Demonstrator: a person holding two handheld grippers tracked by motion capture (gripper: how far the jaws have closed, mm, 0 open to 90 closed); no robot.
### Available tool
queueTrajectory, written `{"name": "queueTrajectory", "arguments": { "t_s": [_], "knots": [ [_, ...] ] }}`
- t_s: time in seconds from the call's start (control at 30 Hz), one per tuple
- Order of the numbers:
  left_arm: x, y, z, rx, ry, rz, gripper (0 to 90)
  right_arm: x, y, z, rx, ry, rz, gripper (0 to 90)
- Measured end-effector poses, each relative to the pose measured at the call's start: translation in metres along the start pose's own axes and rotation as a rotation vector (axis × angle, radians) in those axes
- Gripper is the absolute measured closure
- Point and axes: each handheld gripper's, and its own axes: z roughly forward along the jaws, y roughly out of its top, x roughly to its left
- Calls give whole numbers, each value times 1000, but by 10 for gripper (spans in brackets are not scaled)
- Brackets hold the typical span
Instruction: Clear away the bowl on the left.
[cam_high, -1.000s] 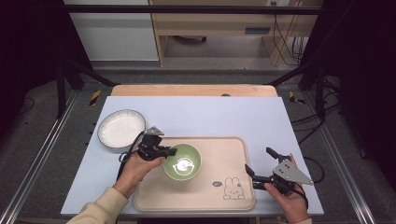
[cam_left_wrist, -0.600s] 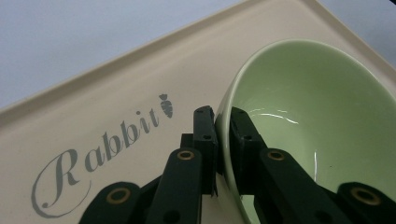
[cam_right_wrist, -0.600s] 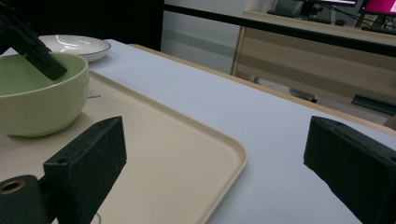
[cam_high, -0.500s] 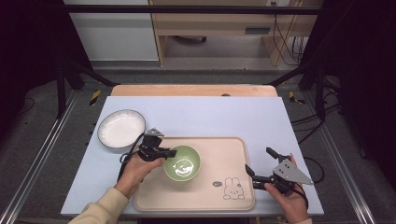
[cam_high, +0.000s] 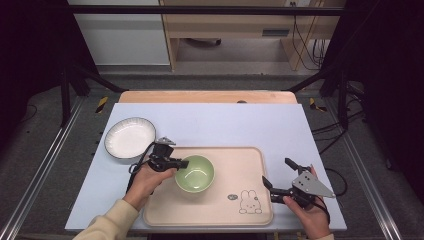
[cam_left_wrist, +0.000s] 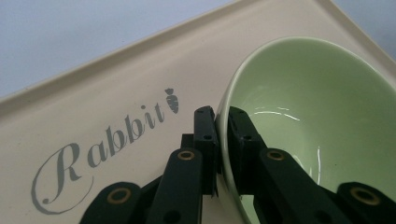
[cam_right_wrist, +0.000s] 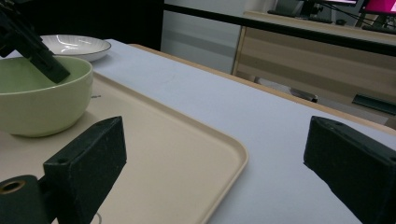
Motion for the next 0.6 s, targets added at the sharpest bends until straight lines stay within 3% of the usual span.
{"name": "queueTrajectory", "arguments": {
  "t_s": [0.6],
  "knots": [
    [1, 3, 3, 17, 5, -2, 830, 0, 0, 0, 4, 2, 1, 59]
  ]
}}
